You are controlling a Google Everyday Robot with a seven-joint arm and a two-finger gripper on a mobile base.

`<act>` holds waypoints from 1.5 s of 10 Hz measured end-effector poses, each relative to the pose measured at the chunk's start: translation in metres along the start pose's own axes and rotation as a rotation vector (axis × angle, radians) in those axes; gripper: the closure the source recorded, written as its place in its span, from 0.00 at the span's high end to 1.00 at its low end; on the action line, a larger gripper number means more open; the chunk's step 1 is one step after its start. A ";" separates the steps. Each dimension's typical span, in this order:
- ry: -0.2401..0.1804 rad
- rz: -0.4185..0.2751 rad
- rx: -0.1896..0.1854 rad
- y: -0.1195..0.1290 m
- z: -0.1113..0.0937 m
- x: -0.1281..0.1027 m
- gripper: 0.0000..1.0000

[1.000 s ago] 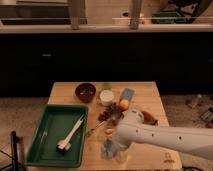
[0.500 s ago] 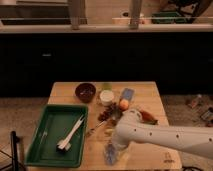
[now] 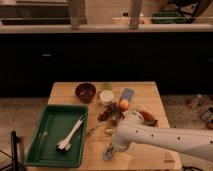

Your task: Place towel in purple bowl

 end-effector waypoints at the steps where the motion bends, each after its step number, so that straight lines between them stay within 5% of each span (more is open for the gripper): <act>1: -0.001 -0.003 -0.005 0.000 0.000 -0.001 0.00; 6: 0.039 -0.030 -0.024 -0.010 -0.023 -0.006 0.00; 15: 0.148 -0.008 0.036 -0.035 -0.099 0.014 0.00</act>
